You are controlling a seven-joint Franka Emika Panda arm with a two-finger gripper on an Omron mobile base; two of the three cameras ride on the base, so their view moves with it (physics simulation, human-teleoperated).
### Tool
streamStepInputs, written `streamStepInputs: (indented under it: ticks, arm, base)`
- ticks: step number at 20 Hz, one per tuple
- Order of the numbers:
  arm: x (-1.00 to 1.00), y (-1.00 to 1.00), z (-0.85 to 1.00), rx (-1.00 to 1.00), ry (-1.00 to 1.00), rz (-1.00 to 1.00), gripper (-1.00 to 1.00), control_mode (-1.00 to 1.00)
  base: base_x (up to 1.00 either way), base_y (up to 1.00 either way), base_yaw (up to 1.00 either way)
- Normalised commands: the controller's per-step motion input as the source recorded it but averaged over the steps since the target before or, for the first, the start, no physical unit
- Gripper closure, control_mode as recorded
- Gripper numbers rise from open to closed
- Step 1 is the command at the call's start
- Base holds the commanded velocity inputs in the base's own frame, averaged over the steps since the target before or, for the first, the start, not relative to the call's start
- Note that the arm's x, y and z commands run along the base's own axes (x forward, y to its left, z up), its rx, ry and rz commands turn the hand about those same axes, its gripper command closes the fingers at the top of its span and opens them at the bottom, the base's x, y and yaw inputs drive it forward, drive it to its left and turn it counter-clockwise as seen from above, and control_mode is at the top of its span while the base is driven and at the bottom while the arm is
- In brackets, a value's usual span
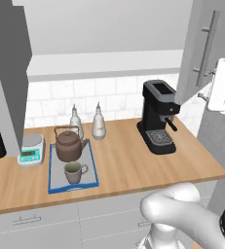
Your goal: Pick the kettle from the counter and place it on the tray. Then pick the mug from the cabinet and place it on the tray. Then close the cabinet doors.
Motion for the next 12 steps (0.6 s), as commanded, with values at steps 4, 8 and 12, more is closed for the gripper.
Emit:
streamStepInputs:
  ticks: [4, 8, 12]
  arm:
    - [0.39, 0.64, 0.18, -0.1, 0.1, -0.14, -1.0, -1.0]
    - [0.4, 0.65, 0.02, -0.1, 0.07, -0.21, -1.0, -1.0]
    - [0.43, 0.67, 0.0, -0.11, 0.04, -0.25, -1.0, -1.0]
  base:
    - [0.0, 0.0, 0.0]
    - [0.0, 0.0, 0.0]
    - [0.0, 0.0, 0.0]
